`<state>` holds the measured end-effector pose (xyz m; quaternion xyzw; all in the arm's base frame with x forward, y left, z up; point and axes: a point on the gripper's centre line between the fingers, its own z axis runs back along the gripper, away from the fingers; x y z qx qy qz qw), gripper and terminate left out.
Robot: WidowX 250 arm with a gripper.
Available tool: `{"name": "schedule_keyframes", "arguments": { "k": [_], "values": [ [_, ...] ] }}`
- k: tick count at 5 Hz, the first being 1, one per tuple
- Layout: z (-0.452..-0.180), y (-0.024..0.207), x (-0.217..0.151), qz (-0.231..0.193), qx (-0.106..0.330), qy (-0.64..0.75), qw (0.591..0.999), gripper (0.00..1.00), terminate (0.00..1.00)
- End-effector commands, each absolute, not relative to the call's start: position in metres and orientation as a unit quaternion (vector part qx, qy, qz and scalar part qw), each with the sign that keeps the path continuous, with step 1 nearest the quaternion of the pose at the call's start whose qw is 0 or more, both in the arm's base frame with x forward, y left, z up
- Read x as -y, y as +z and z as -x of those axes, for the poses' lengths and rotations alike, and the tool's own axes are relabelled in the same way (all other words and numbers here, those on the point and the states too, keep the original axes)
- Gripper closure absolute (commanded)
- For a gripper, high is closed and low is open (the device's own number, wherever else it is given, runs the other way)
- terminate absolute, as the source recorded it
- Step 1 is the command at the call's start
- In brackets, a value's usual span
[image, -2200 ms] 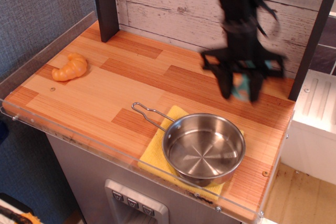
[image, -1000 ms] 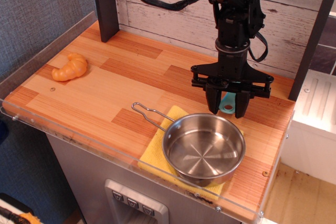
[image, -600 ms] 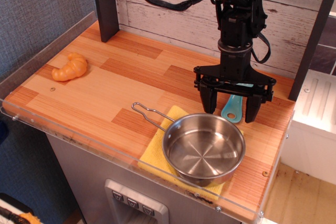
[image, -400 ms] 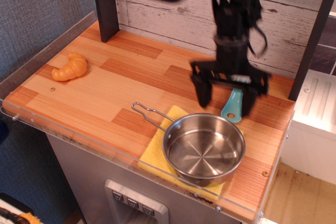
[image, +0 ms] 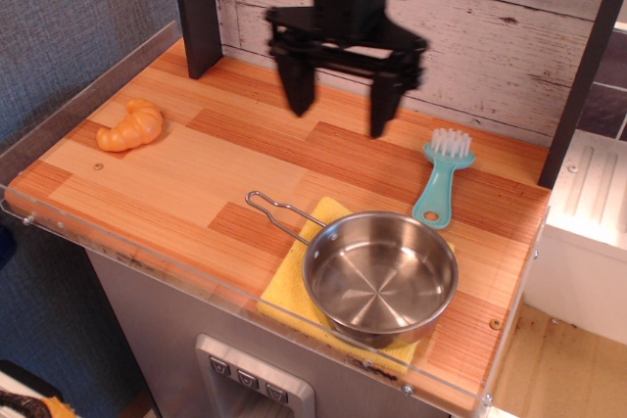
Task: Place the scrub brush behind the pan.
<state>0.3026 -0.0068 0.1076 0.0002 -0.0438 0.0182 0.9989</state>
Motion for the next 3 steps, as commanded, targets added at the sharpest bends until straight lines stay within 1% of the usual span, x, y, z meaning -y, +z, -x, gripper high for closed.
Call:
{"name": "schedule_keyframes", "arguments": {
  "k": [1,2,3],
  "values": [
    [-0.2913,0.1129,-0.024,0.013,0.062,0.026,0.998,0.0,0.0],
    [-0.2913,0.1129,-0.024,0.013,0.062,0.026,0.998,0.0,0.0],
    [-0.2913,0.1129,-0.024,0.013,0.062,0.026,0.998,0.0,1.0]
  ]
}}
